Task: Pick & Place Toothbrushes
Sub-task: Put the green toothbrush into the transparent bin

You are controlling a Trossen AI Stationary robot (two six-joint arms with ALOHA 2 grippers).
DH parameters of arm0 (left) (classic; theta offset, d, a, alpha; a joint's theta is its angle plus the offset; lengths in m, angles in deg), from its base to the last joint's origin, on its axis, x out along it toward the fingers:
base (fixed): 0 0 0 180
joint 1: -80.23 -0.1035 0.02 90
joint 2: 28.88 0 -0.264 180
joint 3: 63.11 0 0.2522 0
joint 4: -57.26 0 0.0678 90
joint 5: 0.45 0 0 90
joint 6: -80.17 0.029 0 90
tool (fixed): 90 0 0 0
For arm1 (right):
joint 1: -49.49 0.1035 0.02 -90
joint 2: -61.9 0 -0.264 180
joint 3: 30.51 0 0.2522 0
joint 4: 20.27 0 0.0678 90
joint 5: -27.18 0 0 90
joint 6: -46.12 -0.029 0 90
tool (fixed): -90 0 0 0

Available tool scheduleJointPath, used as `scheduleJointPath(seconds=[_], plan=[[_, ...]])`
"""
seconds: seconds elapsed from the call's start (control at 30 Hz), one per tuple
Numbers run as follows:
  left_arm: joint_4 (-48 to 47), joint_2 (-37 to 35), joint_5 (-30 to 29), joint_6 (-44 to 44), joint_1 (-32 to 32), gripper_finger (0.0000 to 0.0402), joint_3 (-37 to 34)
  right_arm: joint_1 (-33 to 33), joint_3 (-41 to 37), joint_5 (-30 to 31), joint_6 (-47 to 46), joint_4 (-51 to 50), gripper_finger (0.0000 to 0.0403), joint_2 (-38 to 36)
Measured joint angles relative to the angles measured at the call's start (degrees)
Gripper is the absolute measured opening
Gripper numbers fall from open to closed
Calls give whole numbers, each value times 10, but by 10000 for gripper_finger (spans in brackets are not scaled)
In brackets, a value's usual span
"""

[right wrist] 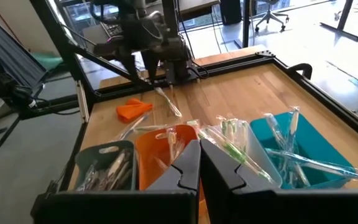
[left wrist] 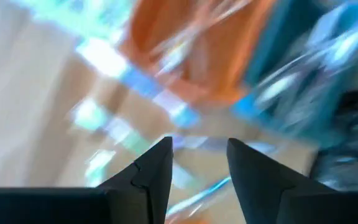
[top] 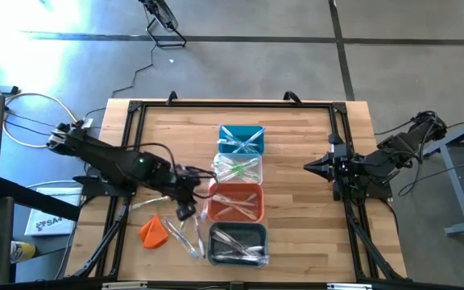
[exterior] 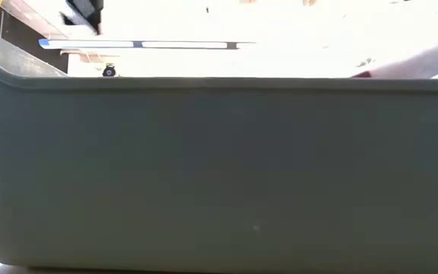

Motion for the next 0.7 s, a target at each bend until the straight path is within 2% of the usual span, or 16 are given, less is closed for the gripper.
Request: scheduleJointPath(seconds=[0.2,0.37,0.57,0.7], plan=[[-128,-10,-10,-3,0,148,-1,0,0,10,2,0,2,0],[-150,-11,-9,47,0,142,-17,0,0,65,2,0,2,1],[-147,-38,0,103,-15,87,-79,0,0,154,-13,0,2,2],[-119,-70,24,123,-34,41,-137,0,0,176,-31,0,2,3]])
